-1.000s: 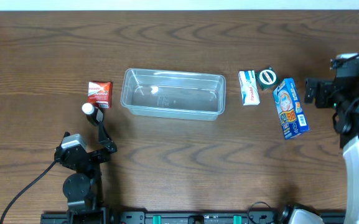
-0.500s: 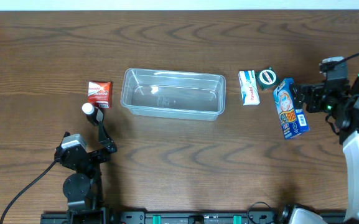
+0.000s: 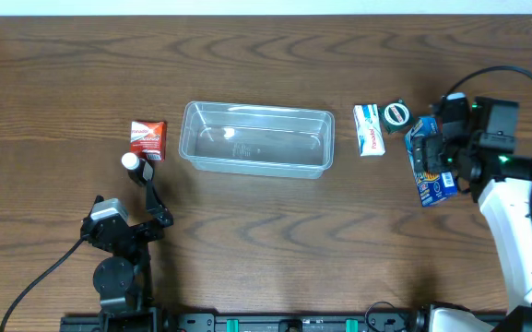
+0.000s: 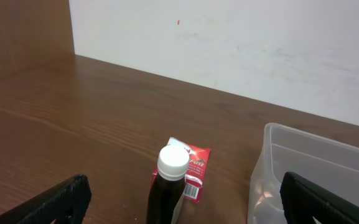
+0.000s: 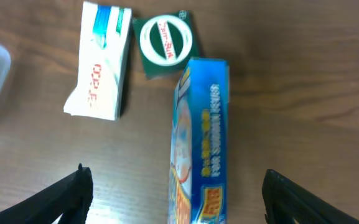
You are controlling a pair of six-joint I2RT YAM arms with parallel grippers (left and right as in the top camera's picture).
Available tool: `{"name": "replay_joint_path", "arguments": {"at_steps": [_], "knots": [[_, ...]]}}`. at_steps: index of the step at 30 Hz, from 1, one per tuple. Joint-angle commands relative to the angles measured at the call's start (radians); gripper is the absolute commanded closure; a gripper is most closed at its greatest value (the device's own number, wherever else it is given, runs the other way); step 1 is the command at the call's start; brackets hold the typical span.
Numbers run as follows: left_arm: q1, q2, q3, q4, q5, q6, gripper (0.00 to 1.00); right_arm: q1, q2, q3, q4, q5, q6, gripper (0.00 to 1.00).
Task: Pack container
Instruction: 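Move right gripper over the blue fever box and grasp it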
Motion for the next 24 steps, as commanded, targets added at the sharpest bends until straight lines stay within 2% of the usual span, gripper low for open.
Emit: {"name": "replay_joint_path", "arguments": {"at_steps": [1, 11, 19, 24], "knots": [[-0.004, -0.006, -0.019, -0.039, -0.012, 0.017, 0.02, 0.021, 0.002, 0.020, -0.016, 0.166, 0.005, 0.15], [-0.004, -0.006, -0.019, -0.039, -0.013, 0.017, 0.02, 0.019, 0.072, 0.018, -0.021, 0.153, 0.018, 0.32], [-0.004, -0.006, -0.019, -0.039, -0.012, 0.017, 0.02, 0.011, 0.147, 0.018, 0.009, 0.130, 0.005, 0.36], [-0.004, -0.006, -0.019, -0.039, -0.012, 0.017, 0.02, 0.005, 0.175, 0.018, 0.020, 0.112, -0.009, 0.53]]}}
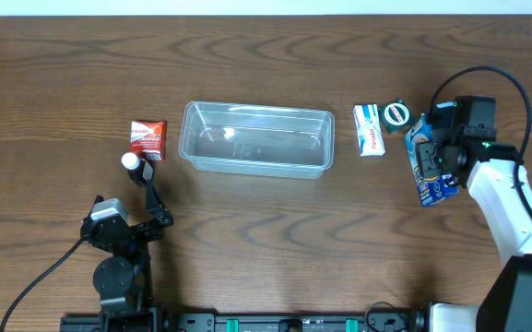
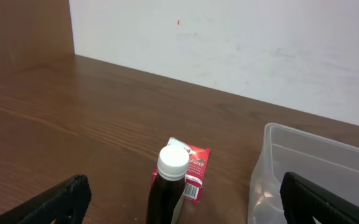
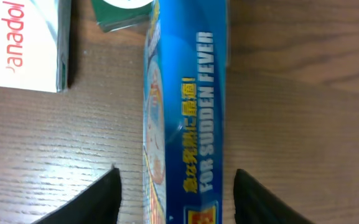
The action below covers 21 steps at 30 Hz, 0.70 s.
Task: Pack container
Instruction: 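Move right gripper over the blue fever box and grasp it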
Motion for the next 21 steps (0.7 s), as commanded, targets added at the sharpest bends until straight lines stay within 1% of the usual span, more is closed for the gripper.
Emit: {"name": "replay_joint_path", "arguments": {"at_steps": [1, 11, 14, 17, 20, 21], "knots": [[-0.004, -0.006, -0.019, -0.039, -0.012, 0.017, 0.02, -0.010, 0.021, 0.018, 0.006, -0.019, -0.006, 0.55], [-0.004, -0.006, -0.019, -0.039, -0.012, 0.017, 0.02, -0.010, 0.016, 0.019, 0.015, -0.010, -0.006, 0.60], [-0.004, -0.006, -0.019, -0.039, -0.012, 0.017, 0.02, -0.010, 0.008, 0.019, 0.018, 0.001, -0.006, 0.64], [-0.004, -0.006, -0.019, -0.039, -0.012, 0.017, 0.02, -0.010, 0.002, 0.019, 0.017, 0.004, -0.006, 0.65], [-0.004, -0.006, -0.019, -0.039, -0.012, 0.017, 0.02, -0.010, -0.003, 0.019, 0.017, 0.005, -0.006, 0.68], [-0.004, -0.006, -0.019, -0.039, -0.012, 0.017, 0.02, -0.010, -0.003, 0.019, 0.017, 0.005, -0.006, 0.72]]}}
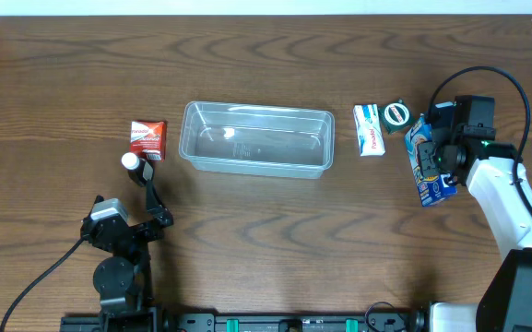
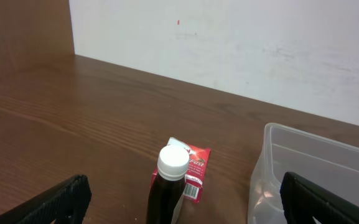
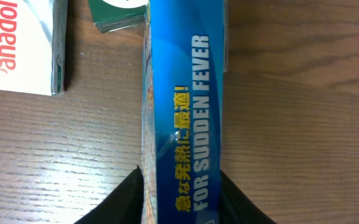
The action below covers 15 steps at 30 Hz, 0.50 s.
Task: Pack container
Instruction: 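Move right gripper over the blue fever box and grasp it, then lift the blue box and carry it into the clear container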
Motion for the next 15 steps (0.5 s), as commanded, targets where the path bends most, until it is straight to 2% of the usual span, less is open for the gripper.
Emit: {"name": "replay_joint_path", "arguments": {"at_steps": [1, 5, 15], "knots": [[-0.004, -0.006, -0.019, -0.039, -0.012, 0.017, 0.02, -0.006, -0.021, 0.019, 0.000, 0.009, -0.003, 0.75], [-0.004, -0.006, -0.019, -0.039, -0.012, 0.017, 0.02, -0.006, -0.021, 0.019, 0.003, 0.009, -0.003, 0.85], [-0.004, -0.006, -0.019, -0.039, -0.012, 0.017, 0.02, 0.006, -0.061, 0.025, 0.004, -0.016, 0.001, 0.85]]}}
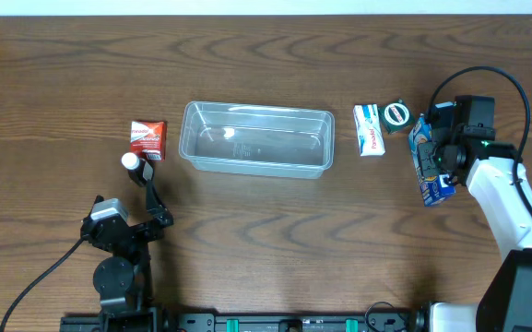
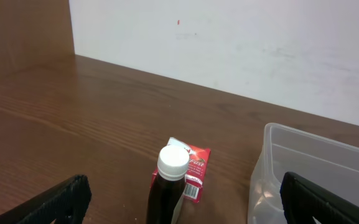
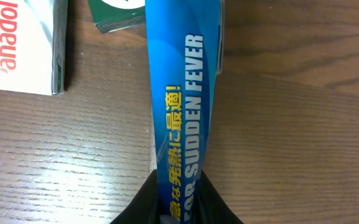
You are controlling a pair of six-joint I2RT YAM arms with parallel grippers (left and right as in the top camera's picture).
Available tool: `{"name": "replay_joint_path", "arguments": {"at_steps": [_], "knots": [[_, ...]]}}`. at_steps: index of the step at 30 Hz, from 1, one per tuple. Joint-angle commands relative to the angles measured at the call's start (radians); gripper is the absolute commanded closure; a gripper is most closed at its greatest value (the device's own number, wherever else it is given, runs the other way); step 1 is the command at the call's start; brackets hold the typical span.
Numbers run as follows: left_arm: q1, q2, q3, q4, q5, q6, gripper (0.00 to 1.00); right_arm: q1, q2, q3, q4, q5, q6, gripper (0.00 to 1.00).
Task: Pack container
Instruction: 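Lift the blue box and carry it into the clear container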
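Note:
A clear plastic container (image 1: pixel 256 138) lies in the middle of the table. My right gripper (image 3: pixel 179 202) is shut on a blue "For Sudden Fever" box (image 3: pixel 182 106), squeezing its narrow sides; overhead the blue box (image 1: pixel 429 159) sits at the far right under the right gripper (image 1: pixel 443 155). Beside it lie a white-and-blue box (image 1: pixel 369 129) and a green round-lidded tin (image 1: pixel 396 113). Left of the container are a red carton (image 1: pixel 147 138) and a dark bottle with a white cap (image 2: pixel 170 186). My left gripper (image 2: pixel 182 199) stands open behind the bottle.
The white box (image 3: pixel 20 46) and green tin (image 3: pixel 120 12) lie just left of the blue box in the right wrist view. The container's wall (image 2: pixel 310 180) is to the right of the bottle. A white wall (image 2: pixel 229 43) rises behind the table.
My right gripper's fingers have closed in on the blue box, which now looks narrower and pinched between them. The left arm and the other items have not moved.
My right gripper was open above the blue box, white box and green tin. Then it was low over the blue box, jaws wide on either side. Its fingers then stood closer to the box, and now they grip it.

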Motion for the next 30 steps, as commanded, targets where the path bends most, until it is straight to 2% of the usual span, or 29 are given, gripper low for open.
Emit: {"name": "replay_joint_path", "arguments": {"at_steps": [1, 5, 9, 12, 18, 21, 30], "knots": [[-0.004, -0.006, -0.019, -0.039, -0.012, 0.017, 0.02, 0.010, -0.066, 0.035, 0.004, -0.025, 0.003, 0.84], [-0.004, -0.006, -0.019, -0.039, -0.012, 0.017, 0.02, 0.038, -0.108, 0.114, -0.004, -0.090, 0.003, 0.85], [-0.004, -0.006, -0.019, -0.039, -0.012, 0.017, 0.02, 0.089, -0.119, 0.234, -0.021, -0.182, -0.004, 0.96], [-0.004, -0.006, -0.019, -0.039, -0.012, 0.017, 0.02, 0.161, -0.119, 0.313, -0.023, -0.215, -0.037, 0.98], [-0.004, -0.006, -0.019, -0.039, -0.012, 0.017, 0.02, 0.373, -0.118, 0.378, 0.039, -0.215, -0.193, 0.91], [-0.004, -0.006, -0.019, -0.039, -0.012, 0.017, 0.02, 0.479, -0.097, 0.378, 0.084, -0.214, -0.259, 0.91], [-0.004, -0.006, -0.019, -0.039, -0.012, 0.018, 0.02, 0.633, 0.044, 0.378, 0.168, -0.215, -0.430, 0.88]]}}
